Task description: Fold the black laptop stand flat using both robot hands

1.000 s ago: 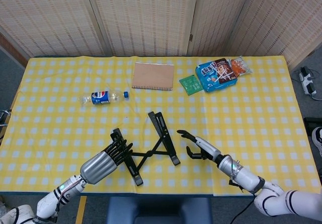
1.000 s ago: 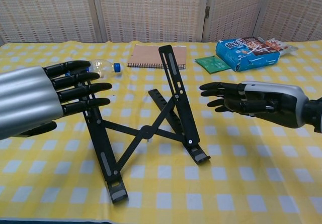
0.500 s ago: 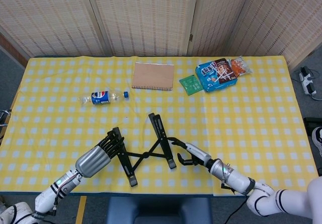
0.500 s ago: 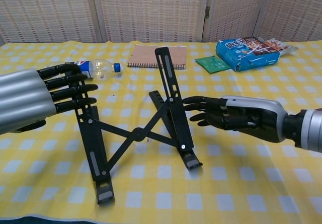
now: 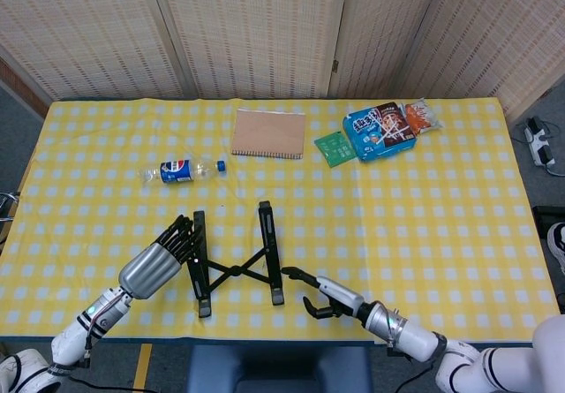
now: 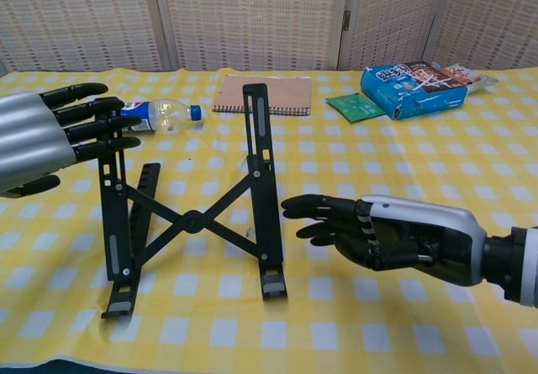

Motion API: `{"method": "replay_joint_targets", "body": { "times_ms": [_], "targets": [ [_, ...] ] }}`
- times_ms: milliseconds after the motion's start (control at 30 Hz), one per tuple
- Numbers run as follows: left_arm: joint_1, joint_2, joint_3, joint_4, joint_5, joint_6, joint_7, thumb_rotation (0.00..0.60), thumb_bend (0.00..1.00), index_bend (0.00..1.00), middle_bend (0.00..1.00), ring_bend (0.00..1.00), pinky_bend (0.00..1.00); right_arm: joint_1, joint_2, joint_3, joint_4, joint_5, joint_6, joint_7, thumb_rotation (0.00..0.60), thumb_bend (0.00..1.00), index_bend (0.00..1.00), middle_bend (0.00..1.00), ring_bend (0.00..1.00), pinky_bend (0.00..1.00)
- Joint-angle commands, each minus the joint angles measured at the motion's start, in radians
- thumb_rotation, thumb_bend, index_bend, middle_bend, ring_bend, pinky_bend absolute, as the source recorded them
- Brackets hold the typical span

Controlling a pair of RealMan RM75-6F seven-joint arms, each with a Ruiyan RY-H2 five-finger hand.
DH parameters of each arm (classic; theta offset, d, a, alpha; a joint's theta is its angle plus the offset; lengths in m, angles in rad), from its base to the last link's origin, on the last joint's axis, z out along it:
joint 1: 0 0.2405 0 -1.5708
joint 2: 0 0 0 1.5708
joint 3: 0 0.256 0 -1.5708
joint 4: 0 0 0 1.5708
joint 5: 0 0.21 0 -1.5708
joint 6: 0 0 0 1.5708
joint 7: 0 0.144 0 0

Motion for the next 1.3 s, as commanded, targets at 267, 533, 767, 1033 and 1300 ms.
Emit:
{"method": "replay_joint_targets", "body": {
  "times_ms": [267, 533, 767, 1033, 1300],
  "targets": [
    [0.002, 0.004, -0.001, -0.006, -0.004, 0.033, -0.027, 0.6, 0.39, 0.1, 0.0, 0.0, 0.0, -0.012, 0.004, -0.012, -0.015, -0.015, 0.053, -0.021, 0.394, 0.76, 0.0, 0.01, 0.06, 0.0],
    [0.031, 0.013, 0.046, -0.066, 0.029, 0.055, -0.008, 0.6, 0.39, 0.09, 0.0, 0.0, 0.0, 0.011, 0.032, 0.037, -0.004, 0.068, 0.002, -0.043, 0.393, 0.76, 0.0, 0.01, 0.06, 0.0],
    [0.024, -0.008, 0.042, -0.038, 0.009, 0.018, 0.013, 0.6, 0.39, 0.09, 0.0, 0.0, 0.0, 0.065, -0.029, 0.094, 0.054, 0.116, -0.086, -0.065, 0.393, 0.76, 0.0, 0.01, 0.06, 0.0],
    [0.027, -0.008, 0.024, -0.009, -0.026, 0.018, 0.02, 0.6, 0.39, 0.09, 0.0, 0.0, 0.0, 0.087, -0.058, 0.078, 0.036, 0.078, -0.1, -0.075, 0.393, 0.76, 0.0, 0.01, 0.06, 0.0],
    [0.029, -0.003, 0.028, -0.01, -0.025, 0.029, 0.009, 0.6, 0.39, 0.09, 0.0, 0.0, 0.0, 0.082, -0.057, 0.033, -0.011, 0.024, -0.067, -0.093, 0.393, 0.76, 0.0, 0.01, 0.06, 0.0]
  ]
}}
